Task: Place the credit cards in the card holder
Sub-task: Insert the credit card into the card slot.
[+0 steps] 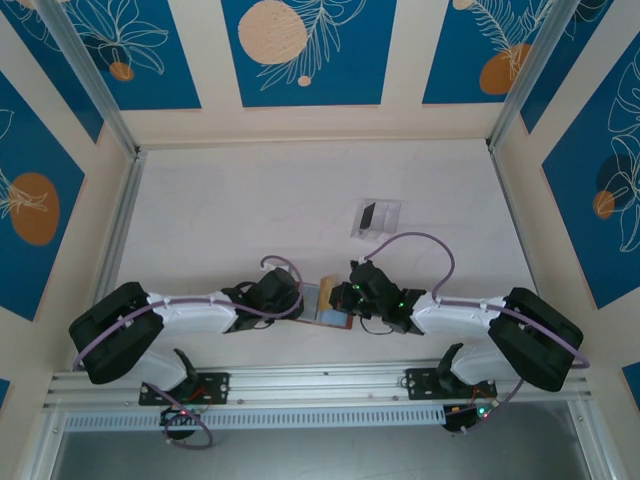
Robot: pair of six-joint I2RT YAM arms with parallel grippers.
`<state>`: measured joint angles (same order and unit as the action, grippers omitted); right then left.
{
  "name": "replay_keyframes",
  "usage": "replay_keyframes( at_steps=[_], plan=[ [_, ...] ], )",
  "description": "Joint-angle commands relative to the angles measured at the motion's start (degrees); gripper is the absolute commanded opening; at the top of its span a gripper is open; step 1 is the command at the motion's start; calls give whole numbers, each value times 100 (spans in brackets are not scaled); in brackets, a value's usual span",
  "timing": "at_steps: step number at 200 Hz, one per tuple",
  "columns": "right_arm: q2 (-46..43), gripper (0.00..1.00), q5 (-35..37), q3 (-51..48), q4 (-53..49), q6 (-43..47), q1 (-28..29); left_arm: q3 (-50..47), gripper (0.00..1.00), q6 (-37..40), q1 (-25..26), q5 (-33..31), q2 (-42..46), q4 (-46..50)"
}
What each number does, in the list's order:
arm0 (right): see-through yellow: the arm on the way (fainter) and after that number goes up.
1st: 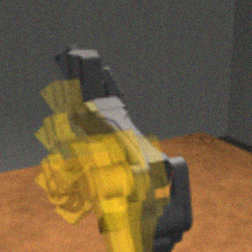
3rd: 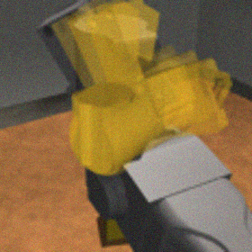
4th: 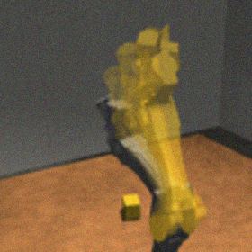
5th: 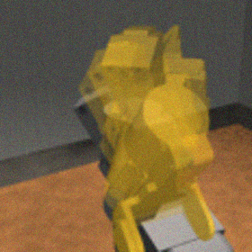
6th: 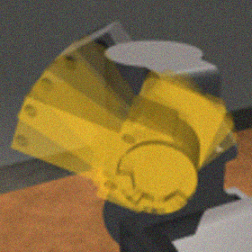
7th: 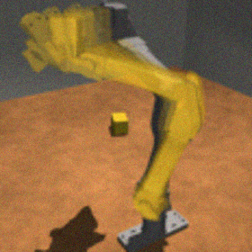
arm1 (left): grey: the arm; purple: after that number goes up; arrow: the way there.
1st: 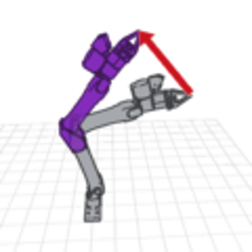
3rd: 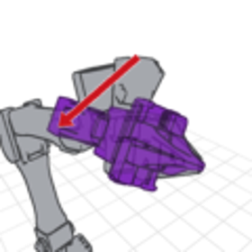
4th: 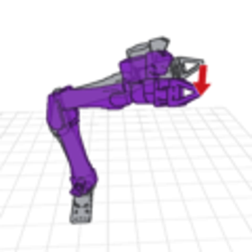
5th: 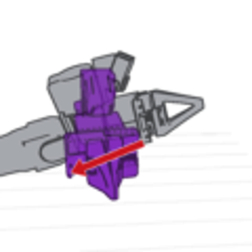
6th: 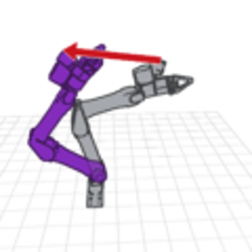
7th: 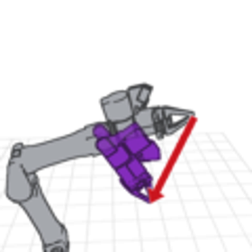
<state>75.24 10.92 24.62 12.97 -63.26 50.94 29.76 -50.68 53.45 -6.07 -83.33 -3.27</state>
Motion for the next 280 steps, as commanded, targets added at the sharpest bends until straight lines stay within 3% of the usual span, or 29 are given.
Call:
replay_keyframes(
  at_steps=[1, 121, 230, 280],
  plan=[
    [99, 0, -169, 95, 161, -94, -5, -278, 28, -21, 183, 475, -588, 572],
    [233, 0, -39, -34, 173, -303, 6, -278, 28, 1, 183, 475, -570, 592],
    [-167, 0, 1012, -421, -664, -895, 659, -269, 28, -13, 188, 458, -562, 631],
    [139, 0, 1119, -389, -547, -1034, 858, -225, 28, 5, 183, 465, -562, 676]
  ],
)
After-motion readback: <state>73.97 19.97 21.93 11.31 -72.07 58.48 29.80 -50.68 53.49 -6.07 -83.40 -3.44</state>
